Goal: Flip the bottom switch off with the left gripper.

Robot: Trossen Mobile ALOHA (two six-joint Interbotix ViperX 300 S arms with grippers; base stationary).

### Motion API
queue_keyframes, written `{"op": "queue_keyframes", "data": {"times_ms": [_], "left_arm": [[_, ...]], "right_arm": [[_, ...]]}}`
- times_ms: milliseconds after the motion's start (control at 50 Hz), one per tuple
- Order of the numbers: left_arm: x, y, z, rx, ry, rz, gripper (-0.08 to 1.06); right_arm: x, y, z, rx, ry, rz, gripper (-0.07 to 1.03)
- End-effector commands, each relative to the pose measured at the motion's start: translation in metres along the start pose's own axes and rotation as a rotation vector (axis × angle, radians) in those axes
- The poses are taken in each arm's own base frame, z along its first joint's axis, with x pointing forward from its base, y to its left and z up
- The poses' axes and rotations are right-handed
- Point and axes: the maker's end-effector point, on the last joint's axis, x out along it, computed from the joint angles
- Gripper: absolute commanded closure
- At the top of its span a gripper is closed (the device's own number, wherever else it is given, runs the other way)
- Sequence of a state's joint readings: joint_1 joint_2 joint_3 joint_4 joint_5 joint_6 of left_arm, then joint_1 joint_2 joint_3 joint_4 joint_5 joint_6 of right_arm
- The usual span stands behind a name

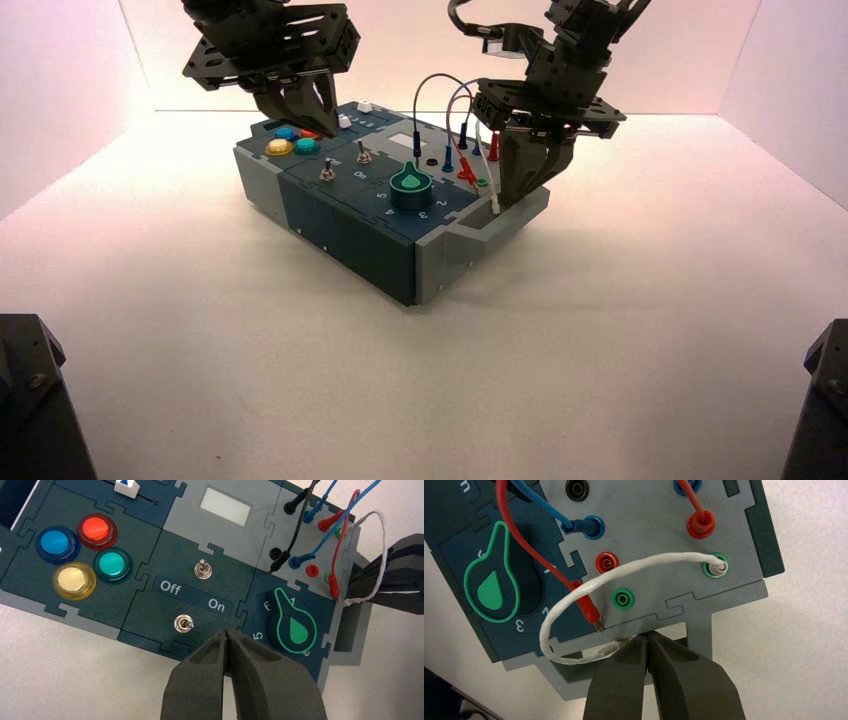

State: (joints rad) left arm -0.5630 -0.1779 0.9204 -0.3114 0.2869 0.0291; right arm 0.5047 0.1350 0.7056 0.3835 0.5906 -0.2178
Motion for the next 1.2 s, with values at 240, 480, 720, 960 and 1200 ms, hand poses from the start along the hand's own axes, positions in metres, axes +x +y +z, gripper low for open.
{"op": "queue_keyframes", "data": {"times_ms": [240, 480, 720, 960, 1200], "left_arm": [[0.002, 0.001, -0.007, -0.032, 0.013, -0.002, 1.01], [0.006, 0.002, -0.009, -0.032, 0.018, 0.003, 1.01], [0.010, 0.004, -0.008, -0.031, 0.013, 0.009, 1.01], [0.017, 0.005, -0.008, -0.032, 0.020, 0.015, 1.01], [0.020, 0.005, -0.003, -0.029, -0.002, 0.018, 1.01]], "right_arm": [[0.001, 0.003, 0.007, -0.008, -0.016, 0.001, 0.98], [0.003, 0.003, 0.006, -0.008, -0.012, 0.000, 0.98], [0.004, 0.002, 0.006, -0.009, -0.008, -0.001, 0.98], [0.006, 0.002, 0.005, -0.007, 0.001, -0.002, 0.98], [0.006, 0.002, 0.006, -0.009, -0.001, -0.003, 0.98]]}}
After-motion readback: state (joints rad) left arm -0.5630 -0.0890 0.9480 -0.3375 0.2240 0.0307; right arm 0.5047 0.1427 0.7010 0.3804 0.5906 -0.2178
